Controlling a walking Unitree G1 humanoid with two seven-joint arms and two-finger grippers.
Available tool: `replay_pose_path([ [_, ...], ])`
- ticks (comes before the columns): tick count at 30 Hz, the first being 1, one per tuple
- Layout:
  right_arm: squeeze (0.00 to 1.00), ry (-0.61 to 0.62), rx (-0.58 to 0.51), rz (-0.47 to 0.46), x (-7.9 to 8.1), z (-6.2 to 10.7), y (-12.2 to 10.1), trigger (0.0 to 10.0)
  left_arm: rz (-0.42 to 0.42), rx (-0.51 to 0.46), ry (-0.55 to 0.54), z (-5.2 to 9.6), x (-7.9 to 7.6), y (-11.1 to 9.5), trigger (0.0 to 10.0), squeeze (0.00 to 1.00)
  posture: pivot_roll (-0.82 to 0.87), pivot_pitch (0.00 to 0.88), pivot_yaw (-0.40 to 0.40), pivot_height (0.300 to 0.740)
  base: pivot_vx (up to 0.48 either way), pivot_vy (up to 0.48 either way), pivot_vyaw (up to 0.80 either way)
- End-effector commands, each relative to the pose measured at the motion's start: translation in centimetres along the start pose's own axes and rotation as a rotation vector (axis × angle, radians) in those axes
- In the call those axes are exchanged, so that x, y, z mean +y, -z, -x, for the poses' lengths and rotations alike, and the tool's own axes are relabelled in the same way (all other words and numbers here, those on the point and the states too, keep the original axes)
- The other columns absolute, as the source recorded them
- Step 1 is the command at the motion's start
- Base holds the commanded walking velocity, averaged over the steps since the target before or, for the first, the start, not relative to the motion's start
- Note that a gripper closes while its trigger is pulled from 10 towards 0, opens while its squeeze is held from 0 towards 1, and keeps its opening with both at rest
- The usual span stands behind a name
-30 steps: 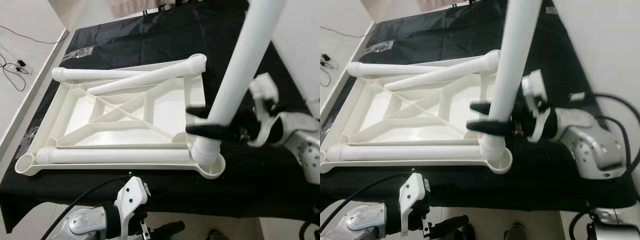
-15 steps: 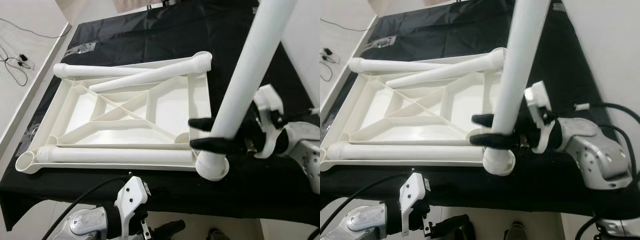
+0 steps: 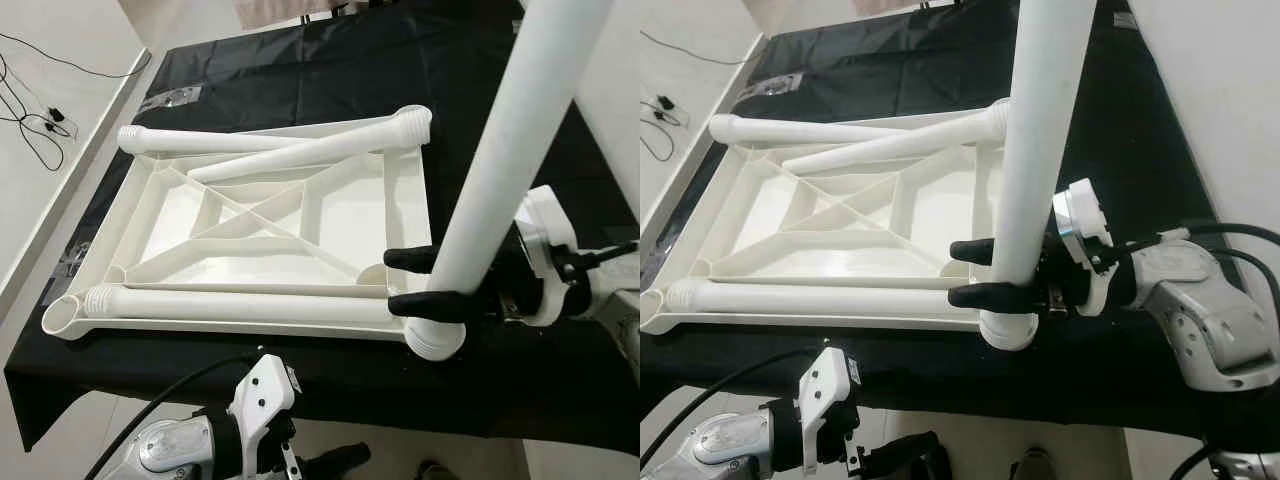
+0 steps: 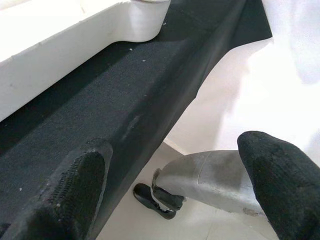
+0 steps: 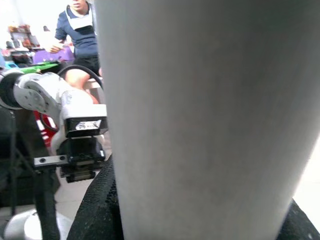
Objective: Building children table
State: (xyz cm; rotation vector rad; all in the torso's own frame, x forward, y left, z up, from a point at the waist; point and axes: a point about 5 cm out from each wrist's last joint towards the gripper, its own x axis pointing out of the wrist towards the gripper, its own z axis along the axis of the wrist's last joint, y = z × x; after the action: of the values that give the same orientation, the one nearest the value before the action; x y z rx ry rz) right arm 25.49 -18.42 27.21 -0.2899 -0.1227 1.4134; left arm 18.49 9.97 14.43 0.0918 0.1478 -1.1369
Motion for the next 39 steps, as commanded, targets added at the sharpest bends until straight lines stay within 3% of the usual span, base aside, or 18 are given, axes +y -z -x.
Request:
replay_pose_path([
  [1,0.00,-0.012,0.041,-0.046,0.6,-0.7,2.0,10.0,0.012,0.033,0.009,0.5,-0.2,0.6,10.0,0.00,0.01,0.290,0.206,0.740,0.000,0.000,0.00],
  [10,0.00,0.003,0.114,0.016,0.8,-0.8,3.2,10.0,0.009,0.044,0.013,0.8,-0.4,0.7,10.0,0.00,0.02,0.289,0.216,0.740,0.000,0.000,0.00],
  [24,0.00,-0.103,0.140,-0.022,1.4,-0.7,3.4,10.0,0.009,0.048,0.016,1.0,-0.3,0.6,10.0,0.00,0.02,0.303,0.222,0.740,0.000,0.000,0.00],
  [27,0.00,-0.122,0.133,-0.025,1.0,-0.6,3.0,10.0,0.009,0.048,0.015,1.0,-0.3,0.5,10.0,0.00,0.02,0.303,0.221,0.740,0.000,0.000,0.00],
  [31,0.00,-0.140,0.105,-0.007,-0.8,-0.8,1.8,10.0,0.011,0.045,0.015,0.9,-0.3,0.5,10.0,0.00,0.02,0.307,0.218,0.740,0.000,0.000,0.00],
  [33,0.00,-0.140,0.105,-0.007,-0.8,-0.8,1.8,10.0,0.011,0.045,0.015,0.9,-0.3,0.5,10.0,0.00,0.02,0.307,0.218,0.740,0.000,0.000,0.00],
  [39,0.00,-0.126,0.019,-0.012,-2.6,-1.5,0.7,10.0,0.013,0.042,0.011,0.8,-0.3,0.4,10.0,0.00,0.02,0.313,0.213,0.740,0.000,0.000,0.00],
])
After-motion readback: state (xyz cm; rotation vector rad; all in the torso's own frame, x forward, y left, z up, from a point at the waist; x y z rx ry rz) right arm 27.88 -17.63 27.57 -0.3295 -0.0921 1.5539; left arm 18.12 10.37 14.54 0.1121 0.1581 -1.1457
